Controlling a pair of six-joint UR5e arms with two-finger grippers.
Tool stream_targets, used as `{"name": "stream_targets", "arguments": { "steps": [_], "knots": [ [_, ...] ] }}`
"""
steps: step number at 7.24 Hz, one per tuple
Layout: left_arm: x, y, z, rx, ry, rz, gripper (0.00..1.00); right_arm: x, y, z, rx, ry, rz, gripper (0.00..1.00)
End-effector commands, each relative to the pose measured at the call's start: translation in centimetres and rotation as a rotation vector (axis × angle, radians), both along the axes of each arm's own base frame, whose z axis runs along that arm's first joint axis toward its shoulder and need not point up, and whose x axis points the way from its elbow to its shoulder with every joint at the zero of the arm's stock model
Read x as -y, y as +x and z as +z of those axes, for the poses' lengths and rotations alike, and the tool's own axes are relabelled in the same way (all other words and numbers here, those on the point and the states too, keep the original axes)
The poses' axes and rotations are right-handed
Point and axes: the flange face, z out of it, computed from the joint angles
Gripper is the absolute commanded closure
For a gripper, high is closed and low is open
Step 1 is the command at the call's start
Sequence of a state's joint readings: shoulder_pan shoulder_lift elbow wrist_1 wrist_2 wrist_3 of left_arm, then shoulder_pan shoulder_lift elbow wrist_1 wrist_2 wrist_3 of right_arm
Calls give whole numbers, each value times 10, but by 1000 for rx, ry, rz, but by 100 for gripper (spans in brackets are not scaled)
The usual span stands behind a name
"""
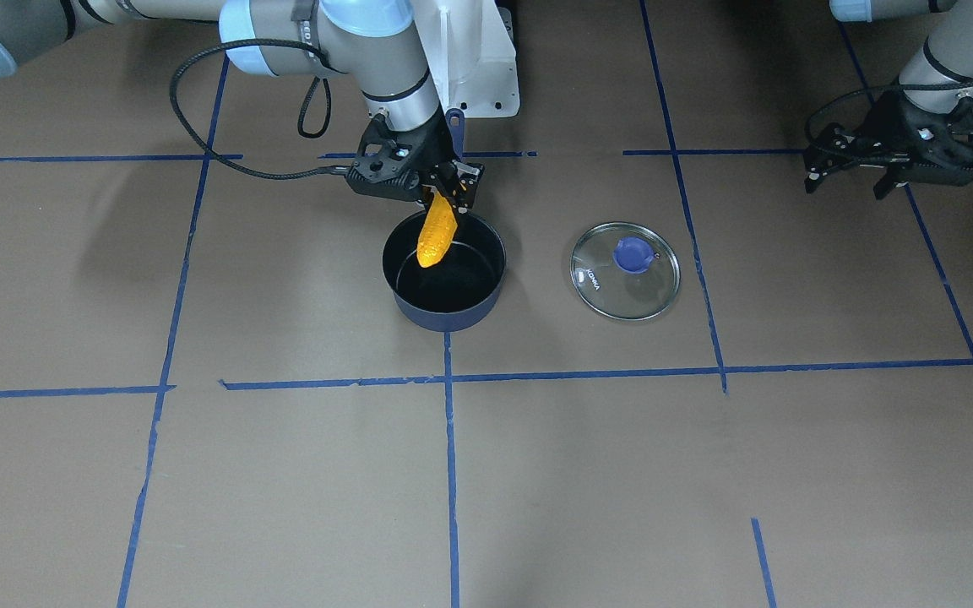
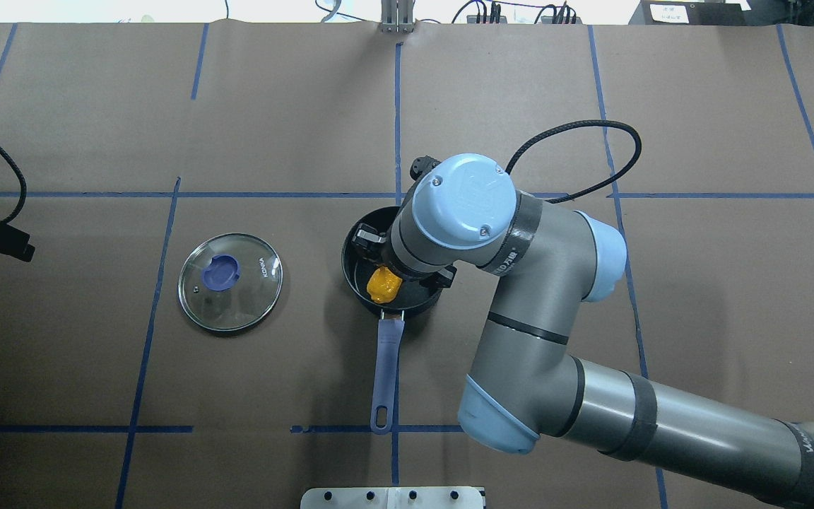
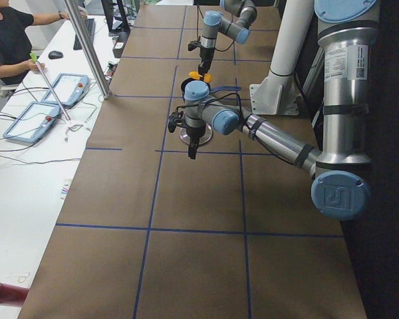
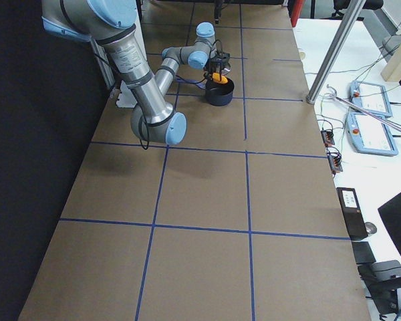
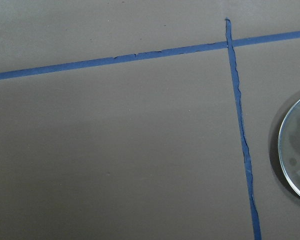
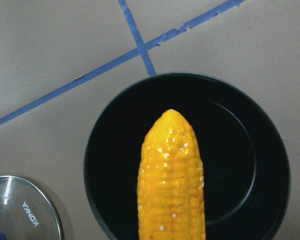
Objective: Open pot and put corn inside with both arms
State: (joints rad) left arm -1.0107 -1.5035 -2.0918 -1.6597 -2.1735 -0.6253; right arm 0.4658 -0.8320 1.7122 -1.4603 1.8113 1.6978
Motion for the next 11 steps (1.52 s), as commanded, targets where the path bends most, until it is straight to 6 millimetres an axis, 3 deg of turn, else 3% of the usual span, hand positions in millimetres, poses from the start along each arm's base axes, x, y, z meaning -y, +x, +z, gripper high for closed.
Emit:
{"name": "stream_targets", "arguments": {
  "steps": [1,2,3,5,6,7,8,10,11],
  "knots": [
    [-1,-1,-4,-4,7,-2,0,5,-12,3,20,7,4,97],
    [-2,-2,-7,-7,11,-2,0,6,-12,5,16,13,-2,34],
    [-3,-2,-8,-8,14,-2,0,4,-13,7,13,12,-6,0],
    [-3,-2,-8,-7,14,-3,0,3,-11,4,19,18,-8,0],
    [-3,-2,-4,-2,9,-1,0,3,2,6,28,19,-9,0],
    [-5,-4,5,9,1,9,0,3,50,52,6,13,-13,0],
    [-10,-13,16,28,34,57,0,9,129,105,-25,72,-88,0],
    [-4,-75,54,91,147,146,0,34,273,223,-134,142,-204,0],
    [2,-115,67,118,152,171,0,43,346,274,-175,217,-271,0]
  ]
}}
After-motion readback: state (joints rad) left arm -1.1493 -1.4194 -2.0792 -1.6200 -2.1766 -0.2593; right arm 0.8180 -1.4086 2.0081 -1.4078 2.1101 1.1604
